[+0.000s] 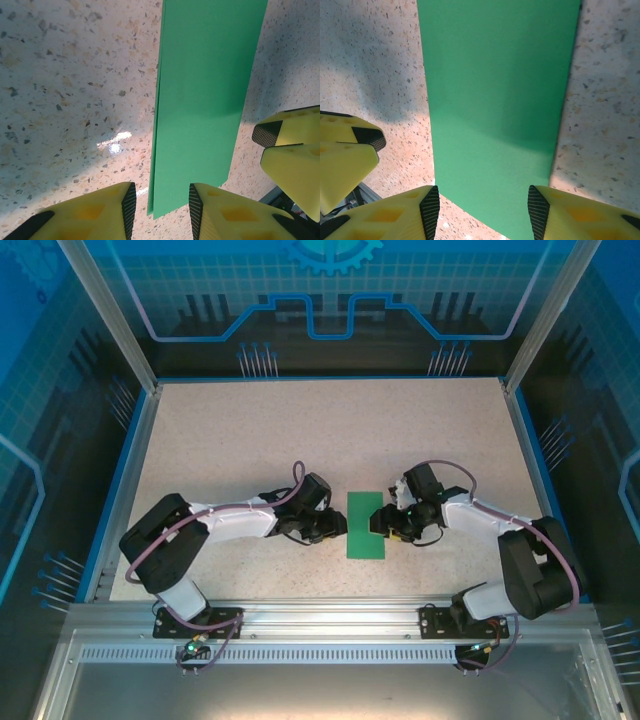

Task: Fold a paper plane with a square sheet of paper (pick it up from the middle)
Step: Fold the triangle a second time at the center of the table.

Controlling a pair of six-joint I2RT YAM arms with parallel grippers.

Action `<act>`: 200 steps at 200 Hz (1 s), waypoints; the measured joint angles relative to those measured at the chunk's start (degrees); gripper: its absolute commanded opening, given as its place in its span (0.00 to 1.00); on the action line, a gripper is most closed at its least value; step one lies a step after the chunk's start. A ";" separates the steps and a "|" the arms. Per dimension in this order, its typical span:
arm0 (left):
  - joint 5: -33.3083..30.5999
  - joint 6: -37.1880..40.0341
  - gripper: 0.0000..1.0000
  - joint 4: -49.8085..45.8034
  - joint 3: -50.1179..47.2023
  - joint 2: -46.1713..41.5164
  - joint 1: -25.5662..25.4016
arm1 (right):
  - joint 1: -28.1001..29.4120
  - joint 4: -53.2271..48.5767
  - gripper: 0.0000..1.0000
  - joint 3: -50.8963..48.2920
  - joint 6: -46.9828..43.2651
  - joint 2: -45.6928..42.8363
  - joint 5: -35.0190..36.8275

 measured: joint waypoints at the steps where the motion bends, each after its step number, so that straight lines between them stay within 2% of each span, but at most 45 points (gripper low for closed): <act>1: 0.02 0.00 0.38 0.00 0.00 0.02 0.00 | 0.00 0.04 0.54 -0.02 0.00 0.00 -0.04; 200: 2.43 -0.61 0.38 0.83 0.79 3.41 -1.11 | -0.13 2.05 0.54 -2.56 0.61 2.21 -1.03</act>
